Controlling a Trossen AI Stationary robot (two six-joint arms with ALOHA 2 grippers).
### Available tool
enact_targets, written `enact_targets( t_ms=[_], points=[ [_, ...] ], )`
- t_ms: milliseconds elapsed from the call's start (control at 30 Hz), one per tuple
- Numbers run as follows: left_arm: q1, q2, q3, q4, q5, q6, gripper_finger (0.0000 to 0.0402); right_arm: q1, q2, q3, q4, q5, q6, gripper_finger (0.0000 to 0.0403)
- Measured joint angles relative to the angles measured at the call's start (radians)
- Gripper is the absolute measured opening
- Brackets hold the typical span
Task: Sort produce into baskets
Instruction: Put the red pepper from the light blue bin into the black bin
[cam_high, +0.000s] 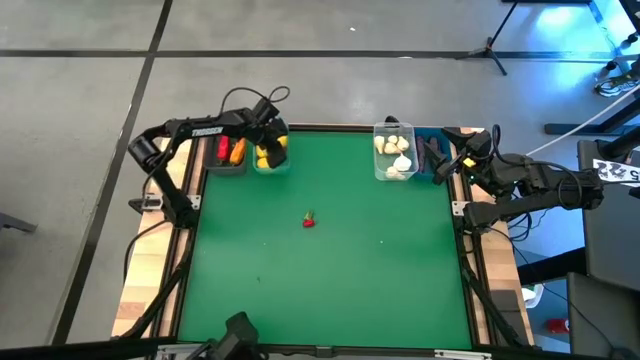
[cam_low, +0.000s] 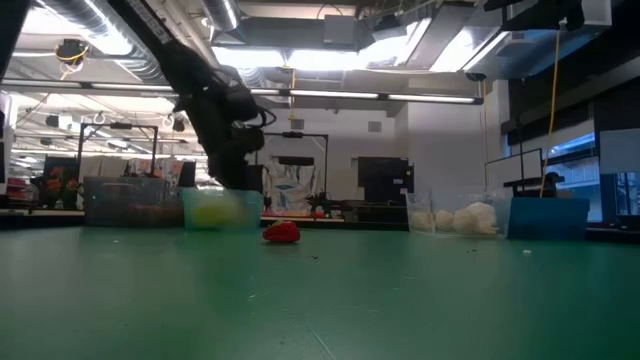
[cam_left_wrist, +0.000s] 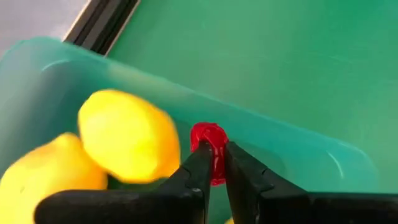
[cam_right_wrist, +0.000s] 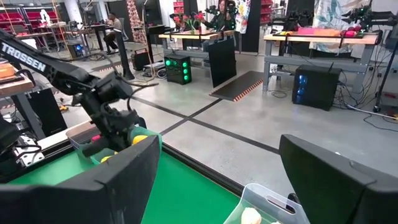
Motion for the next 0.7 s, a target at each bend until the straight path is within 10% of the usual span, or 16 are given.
enact_targets(
  t_ms=[300, 700],
  points=[
    [0.0, -0.194, 0.0, -0.176, -0.028, -0.154, 0.0031, 0.0, 0.0, 0.0, 0.0, 0.0, -0.003, 0.033],
    [0.05, -0.452, 0.0, -0.485, -0.415, -0.53, 0.0031, 0.0, 0.0, 0.0, 0.0, 0.0, -0.004, 0.033]
  ],
)
